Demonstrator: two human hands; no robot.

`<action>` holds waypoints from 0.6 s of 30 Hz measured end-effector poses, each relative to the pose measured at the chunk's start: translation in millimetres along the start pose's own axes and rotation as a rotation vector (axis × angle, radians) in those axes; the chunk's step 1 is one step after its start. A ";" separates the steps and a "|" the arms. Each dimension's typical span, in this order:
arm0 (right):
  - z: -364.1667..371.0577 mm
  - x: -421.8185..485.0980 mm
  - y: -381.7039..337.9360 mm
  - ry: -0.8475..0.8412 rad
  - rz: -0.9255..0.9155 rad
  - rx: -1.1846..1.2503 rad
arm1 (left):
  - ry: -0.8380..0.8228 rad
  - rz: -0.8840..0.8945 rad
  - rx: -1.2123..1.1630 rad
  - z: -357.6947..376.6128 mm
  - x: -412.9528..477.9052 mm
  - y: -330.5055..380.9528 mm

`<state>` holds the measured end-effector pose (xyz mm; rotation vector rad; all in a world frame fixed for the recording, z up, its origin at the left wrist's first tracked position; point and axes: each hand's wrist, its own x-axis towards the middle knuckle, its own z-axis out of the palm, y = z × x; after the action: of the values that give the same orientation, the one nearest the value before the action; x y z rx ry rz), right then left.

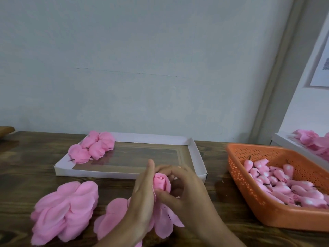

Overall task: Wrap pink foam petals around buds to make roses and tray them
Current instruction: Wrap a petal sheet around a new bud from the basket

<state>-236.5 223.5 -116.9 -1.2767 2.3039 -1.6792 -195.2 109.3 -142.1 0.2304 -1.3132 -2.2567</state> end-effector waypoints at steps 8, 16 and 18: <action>14.6 -7.4 -2.9 0.108 0.104 0.210 | 0.179 -0.064 0.003 -7.0 8.2 -7.8; 11.9 -11.3 -1.4 0.112 0.078 -0.096 | 0.235 -0.090 -0.086 -15.2 13.4 -1.7; 9.7 -9.4 -0.8 0.075 0.111 -0.148 | 0.246 -0.042 -0.052 -14.5 16.0 3.7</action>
<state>-225.4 221.6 -124.3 -1.1012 2.5337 -1.5745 -202.0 88.6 -144.7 0.5038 -1.1291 -2.2114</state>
